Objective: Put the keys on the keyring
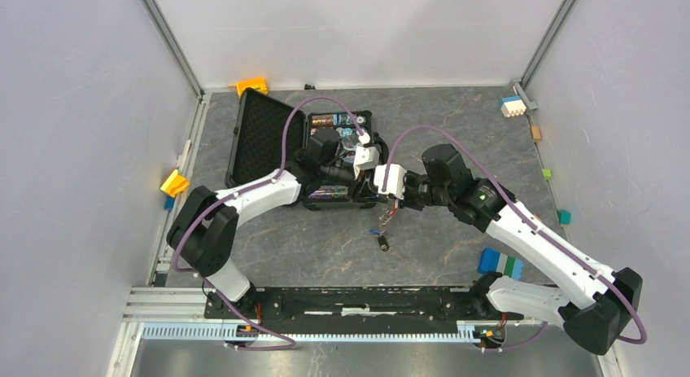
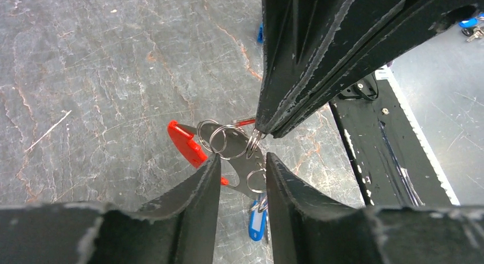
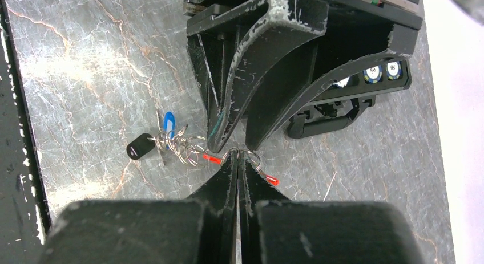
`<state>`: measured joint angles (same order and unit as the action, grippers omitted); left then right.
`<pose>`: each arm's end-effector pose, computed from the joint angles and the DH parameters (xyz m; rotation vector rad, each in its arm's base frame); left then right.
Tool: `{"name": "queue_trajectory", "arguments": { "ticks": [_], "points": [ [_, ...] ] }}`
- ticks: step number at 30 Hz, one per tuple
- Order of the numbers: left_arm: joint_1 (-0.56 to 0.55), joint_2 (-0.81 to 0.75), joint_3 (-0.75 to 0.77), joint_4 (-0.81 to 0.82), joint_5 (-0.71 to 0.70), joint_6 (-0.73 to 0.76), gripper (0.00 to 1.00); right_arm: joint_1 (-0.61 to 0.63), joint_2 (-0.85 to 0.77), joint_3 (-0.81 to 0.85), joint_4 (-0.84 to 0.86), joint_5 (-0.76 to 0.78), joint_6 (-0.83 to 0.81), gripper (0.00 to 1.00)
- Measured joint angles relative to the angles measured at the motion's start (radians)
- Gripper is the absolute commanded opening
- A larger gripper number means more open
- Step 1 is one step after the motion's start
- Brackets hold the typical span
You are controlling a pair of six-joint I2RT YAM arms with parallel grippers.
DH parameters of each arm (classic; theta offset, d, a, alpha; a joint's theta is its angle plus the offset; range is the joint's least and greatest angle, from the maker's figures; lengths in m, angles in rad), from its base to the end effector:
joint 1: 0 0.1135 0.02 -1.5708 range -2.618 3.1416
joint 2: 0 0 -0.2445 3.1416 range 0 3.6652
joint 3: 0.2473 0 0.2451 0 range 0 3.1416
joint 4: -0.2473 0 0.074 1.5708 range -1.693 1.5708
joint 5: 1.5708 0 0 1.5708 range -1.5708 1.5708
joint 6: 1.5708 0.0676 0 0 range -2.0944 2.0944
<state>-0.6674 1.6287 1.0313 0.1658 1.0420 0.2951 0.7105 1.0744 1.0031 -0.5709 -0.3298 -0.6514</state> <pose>0.2486 -0.2703 0.2283 1.4695 1.3346 -1.2717 0.1793 0.1831 0.2888 -1.5229 1.5892 0.3973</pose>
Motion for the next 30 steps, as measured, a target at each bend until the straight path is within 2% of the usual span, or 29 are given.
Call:
{"name": "queue_trajectory", "arguments": {
  "ticks": [9, 22, 30],
  "points": [
    [-0.009, 0.002, 0.013, 0.0, 0.013, 0.0, 0.26, -0.005, 0.0, 0.0, -0.005, -0.005, 0.0, 0.0],
    [-0.016, 0.002, 0.013, 0.0, 0.029, -0.001, 0.24, -0.009, 0.0, 0.0, -0.007, -0.006, 0.003, 0.0],
    [-0.019, 0.014, 0.017, -0.001, 0.034, -0.001, 0.16, -0.012, 0.0, 0.0, -0.014, -0.006, 0.003, 0.0]
  ]
}}
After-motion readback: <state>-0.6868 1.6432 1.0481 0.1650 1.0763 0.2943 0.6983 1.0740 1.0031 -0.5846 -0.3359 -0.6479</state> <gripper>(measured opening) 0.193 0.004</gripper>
